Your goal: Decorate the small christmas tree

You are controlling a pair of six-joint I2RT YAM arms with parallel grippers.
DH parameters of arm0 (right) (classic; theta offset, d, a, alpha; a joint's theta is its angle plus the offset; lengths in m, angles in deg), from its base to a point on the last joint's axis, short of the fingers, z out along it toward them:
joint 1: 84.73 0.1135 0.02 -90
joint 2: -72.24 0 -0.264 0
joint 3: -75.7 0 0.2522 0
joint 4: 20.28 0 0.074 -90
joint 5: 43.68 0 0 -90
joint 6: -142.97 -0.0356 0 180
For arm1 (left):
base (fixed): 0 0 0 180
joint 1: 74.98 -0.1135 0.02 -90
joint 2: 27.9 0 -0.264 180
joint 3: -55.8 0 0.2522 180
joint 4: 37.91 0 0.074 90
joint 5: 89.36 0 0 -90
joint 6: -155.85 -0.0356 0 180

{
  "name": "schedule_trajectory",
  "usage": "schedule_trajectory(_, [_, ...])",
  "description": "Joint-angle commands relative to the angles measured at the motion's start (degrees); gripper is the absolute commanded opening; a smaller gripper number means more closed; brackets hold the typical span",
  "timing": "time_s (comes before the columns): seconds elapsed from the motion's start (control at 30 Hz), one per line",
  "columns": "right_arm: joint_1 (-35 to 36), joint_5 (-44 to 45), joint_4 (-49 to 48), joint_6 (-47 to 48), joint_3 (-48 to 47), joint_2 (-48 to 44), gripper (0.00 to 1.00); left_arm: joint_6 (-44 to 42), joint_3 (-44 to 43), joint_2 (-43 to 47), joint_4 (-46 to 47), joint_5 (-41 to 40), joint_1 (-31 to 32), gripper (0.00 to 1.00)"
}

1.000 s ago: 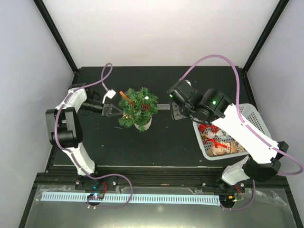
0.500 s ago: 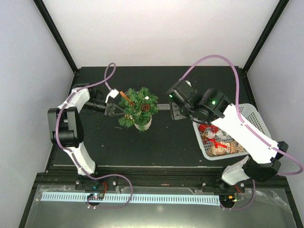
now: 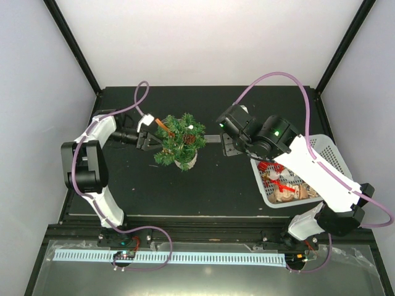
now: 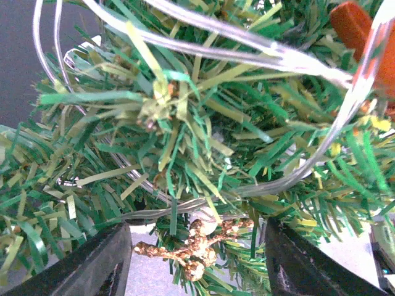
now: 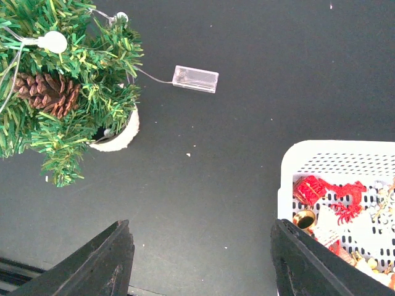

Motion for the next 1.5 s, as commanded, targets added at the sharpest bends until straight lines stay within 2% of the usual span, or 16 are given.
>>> schedule_trajectory(0.0, [-0.16,0.58,-0.69,-0.93,0.4,-1.38,0.62,2.03,-0.39,2.43,2.83,0.7,-0.66,0.64])
schedule_trajectory(0.07, [-0.2,0.67,-0.63,-0.84,0.38,-1.51,0.62,2.55,-0.26,2.73,3.3,0.72,-0.81,0.7])
schedule_trajectory(0.17, [-0.18,1.09,-0.69,-0.84,0.77,-1.76,0.62,3.49,-0.08,3.46,4.39,1.02,-1.66,0.73])
schedule_trajectory(0.33, [-0.16,1.76,-0.3,-0.83,0.84,-2.02,0.62,4.83,0.31,4.23,5.87,-0.62,-3.97,0.75])
schedule_trajectory(0.6, [-0.78,3.15,-0.7,-1.85,4.06,-3.51,0.62,0.92,1.43,5.37,2.55,-1.06,-7.88,0.76])
schedule_trajectory(0.7, [-2.45,2.54,-1.06,-1.91,5.45,-4.1,0.62,0.48,1.7,7.26,1.79,-0.36,-8.59,0.81])
schedule_trajectory(0.73, [-2.99,2.09,-1.22,-1.75,5.79,-4.34,0.62,0.44,1.51,8.23,1.59,0.13,-8.6,0.94])
schedule_trajectory(0.8, [-3.83,1.7,-1.36,-1.48,6.24,-4.57,0.62,1.41,0.28,10.72,1.31,1.63,-8.52,0.99])
schedule_trajectory(1.0, [-4.23,0.94,-1.45,-1.9,6.98,-4.09,0.62,3.17,-8.81,15.47,-2.81,8.38,-6.7,0.95])
schedule_trajectory(1.1, [-4.17,0.45,-1.87,-2.28,7.76,-4.16,0.62,5.05,-12.62,16.25,-3.88,8.57,-3.95,0.93])
schedule_trajectory(1.33, [-4.17,-0.1,-1.93,-2.77,8.51,-4.3,0.62,12.27,-11.64,16.56,3.51,4.22,3.51,0.8])
schedule_trajectory(1.47, [-4.17,-0.28,-2.02,-3.26,9.24,-5.1,0.62,19.44,-8.85,18.22,13.15,0.53,5.87,0.78])
